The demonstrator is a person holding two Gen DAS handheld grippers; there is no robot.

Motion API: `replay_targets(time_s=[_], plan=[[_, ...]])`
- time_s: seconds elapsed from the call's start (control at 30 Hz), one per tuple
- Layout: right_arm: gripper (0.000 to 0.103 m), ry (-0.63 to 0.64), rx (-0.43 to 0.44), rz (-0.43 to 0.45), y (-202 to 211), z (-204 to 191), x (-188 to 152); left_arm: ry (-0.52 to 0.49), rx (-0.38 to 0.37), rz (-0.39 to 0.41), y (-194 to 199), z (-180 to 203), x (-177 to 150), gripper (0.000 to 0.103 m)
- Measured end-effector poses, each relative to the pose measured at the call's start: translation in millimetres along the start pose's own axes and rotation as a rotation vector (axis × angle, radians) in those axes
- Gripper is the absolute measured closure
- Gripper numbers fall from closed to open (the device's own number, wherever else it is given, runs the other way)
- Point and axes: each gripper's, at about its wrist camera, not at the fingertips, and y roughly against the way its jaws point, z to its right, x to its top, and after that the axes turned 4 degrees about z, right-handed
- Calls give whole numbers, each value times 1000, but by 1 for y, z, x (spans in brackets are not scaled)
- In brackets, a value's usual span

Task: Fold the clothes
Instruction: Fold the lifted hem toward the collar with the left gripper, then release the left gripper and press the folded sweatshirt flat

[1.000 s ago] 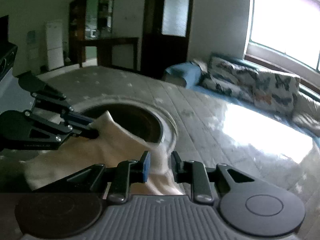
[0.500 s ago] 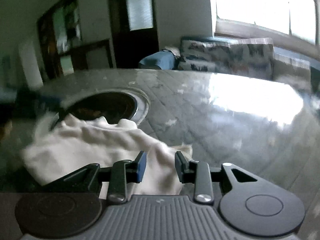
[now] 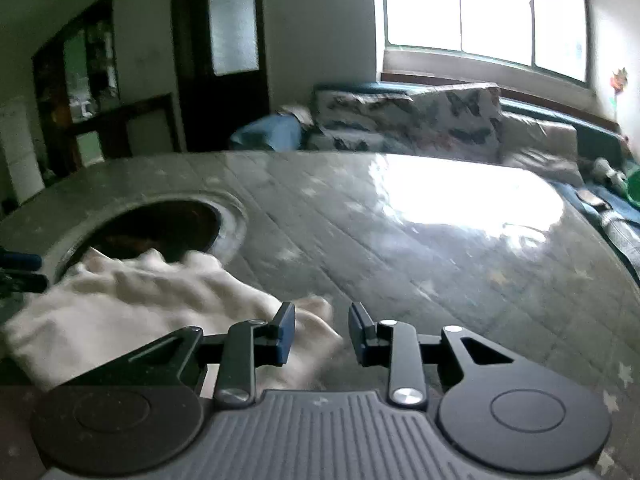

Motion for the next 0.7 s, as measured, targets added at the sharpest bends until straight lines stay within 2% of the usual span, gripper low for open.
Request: replay_targets(time_s=[0.07, 0.13, 0.27, 0.4, 0.53, 0.6, 0.7], plan=[[73, 41, 14, -8, -2, -11, 2, 14, 5, -5, -2, -2, 0, 62], [73, 74, -7, -11, -7, -17, 1, 27, 7, -11, -5, -4, 0, 62], [72, 22, -5, -17, -11, -12, 0, 36, 3, -35, -16, -7, -1, 63], [71, 42, 5, -10, -7, -14, -1, 66, -11, -53, -23, -14, -3, 64], [71, 54, 12, 2, -5, -16, 0, 105, -27, -64, -29, -18, -3, 80], [71, 71, 13, 3, -5, -20, 0, 107, -29, -67, -30, -18, -3, 82], [69, 86, 22, 3, -7, -23, 0, 103, -22, -65, -30, -17, -3, 95]])
